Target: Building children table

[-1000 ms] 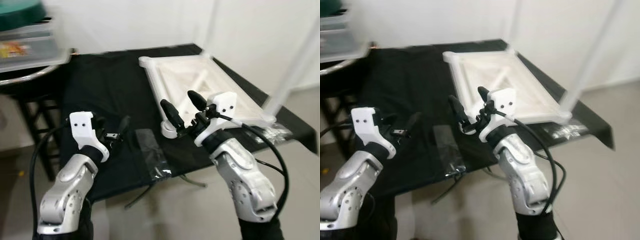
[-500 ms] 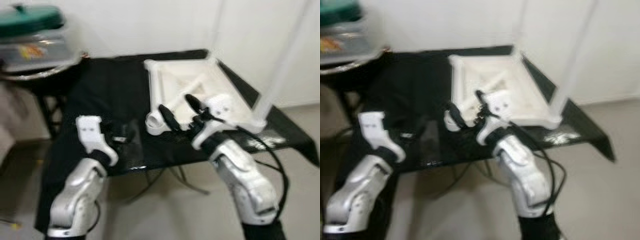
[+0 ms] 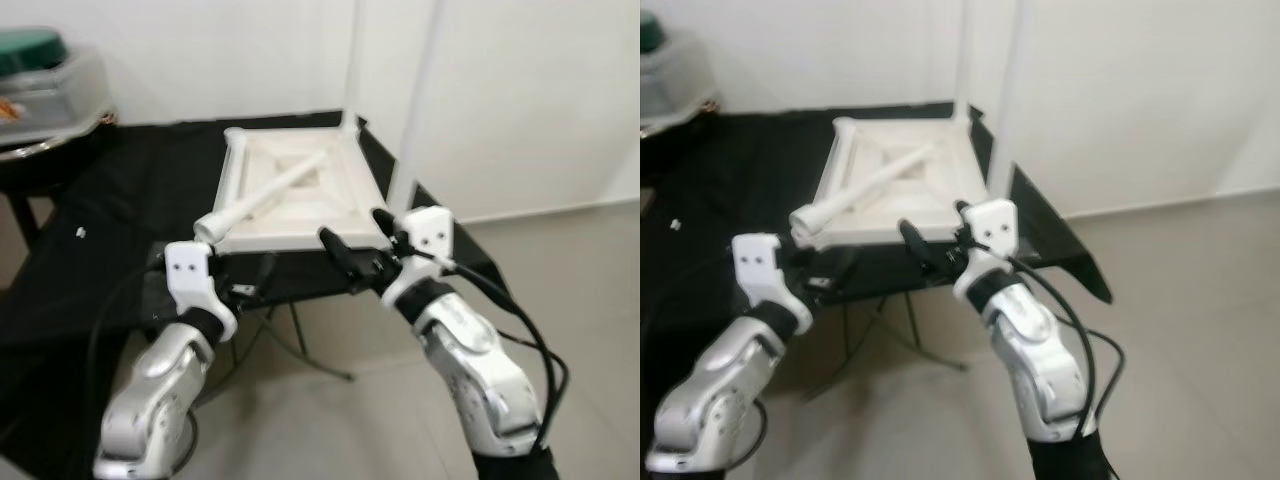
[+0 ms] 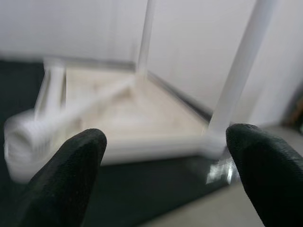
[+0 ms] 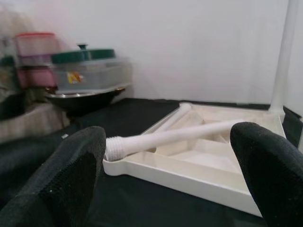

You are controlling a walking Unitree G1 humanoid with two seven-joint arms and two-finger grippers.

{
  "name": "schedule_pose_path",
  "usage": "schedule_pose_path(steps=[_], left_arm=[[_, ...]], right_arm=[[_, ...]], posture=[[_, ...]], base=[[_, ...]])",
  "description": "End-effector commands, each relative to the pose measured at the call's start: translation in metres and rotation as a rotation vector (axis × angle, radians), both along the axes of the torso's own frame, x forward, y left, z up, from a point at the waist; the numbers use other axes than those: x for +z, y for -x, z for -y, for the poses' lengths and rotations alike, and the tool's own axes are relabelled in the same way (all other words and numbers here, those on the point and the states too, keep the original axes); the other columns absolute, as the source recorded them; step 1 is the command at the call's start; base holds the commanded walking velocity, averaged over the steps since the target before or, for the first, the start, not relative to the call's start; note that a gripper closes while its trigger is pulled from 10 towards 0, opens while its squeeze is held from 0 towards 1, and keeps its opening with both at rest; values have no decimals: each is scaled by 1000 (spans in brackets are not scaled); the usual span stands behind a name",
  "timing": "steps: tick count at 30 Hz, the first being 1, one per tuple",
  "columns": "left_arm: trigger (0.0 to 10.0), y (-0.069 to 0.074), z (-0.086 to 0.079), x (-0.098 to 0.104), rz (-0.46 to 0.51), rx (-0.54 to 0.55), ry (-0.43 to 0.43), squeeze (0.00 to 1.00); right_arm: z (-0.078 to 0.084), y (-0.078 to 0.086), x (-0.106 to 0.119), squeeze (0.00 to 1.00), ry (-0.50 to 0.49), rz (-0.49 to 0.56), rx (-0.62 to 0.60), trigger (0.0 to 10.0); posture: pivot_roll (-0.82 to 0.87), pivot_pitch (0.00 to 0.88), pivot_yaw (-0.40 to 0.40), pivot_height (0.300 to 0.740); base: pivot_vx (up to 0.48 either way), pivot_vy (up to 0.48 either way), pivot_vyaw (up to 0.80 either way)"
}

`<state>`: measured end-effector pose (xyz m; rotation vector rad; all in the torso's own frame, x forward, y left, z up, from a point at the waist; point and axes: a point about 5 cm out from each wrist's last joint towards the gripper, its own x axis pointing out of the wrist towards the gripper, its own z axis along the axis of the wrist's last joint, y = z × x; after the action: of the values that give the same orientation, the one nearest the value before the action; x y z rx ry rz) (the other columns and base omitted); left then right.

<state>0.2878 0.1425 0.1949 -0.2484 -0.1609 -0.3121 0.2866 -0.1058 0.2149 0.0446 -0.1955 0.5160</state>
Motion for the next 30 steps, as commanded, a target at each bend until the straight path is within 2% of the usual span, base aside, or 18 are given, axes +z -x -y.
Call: schedule_pose_path(steps=[1, 7, 8, 13, 17, 30], left_arm=[[10000, 0, -5, 8, 36, 14, -8, 0], [10000, -5, -9, 23, 83, 23, -20, 0], [10000, -7, -12, 30, 105, 35, -29, 0], [10000, -8, -15, 35, 120, 46, -35, 0], [10000, -9, -17, 34, 103, 51, 5, 0], [10000, -9, -16, 19, 39, 61, -2, 0]], right_arm=[[-2, -1, -1, 0, -8, -11, 16, 10000], [-4, 0, -4, 0, 12, -18, 18, 10000], [-6, 1, -6, 0, 26, -22, 30, 10000], [-7, 2, -7, 0, 33, -23, 37, 10000], [-6, 2, -8, 0, 38, -25, 36, 10000], [-11, 6, -12, 0, 55, -41, 76, 10000]], posture=[[-4, 83, -10, 740], [-3, 89, -10, 740], [-2, 94, -6, 740], [-3, 94, -5, 740], [-1, 94, -4, 740], [0, 98, -1, 740]], base=[[401, 0, -800], [404, 0, -133], [405, 0, 0], [404, 0, 0], [303, 0, 0], [0, 0, 0]])
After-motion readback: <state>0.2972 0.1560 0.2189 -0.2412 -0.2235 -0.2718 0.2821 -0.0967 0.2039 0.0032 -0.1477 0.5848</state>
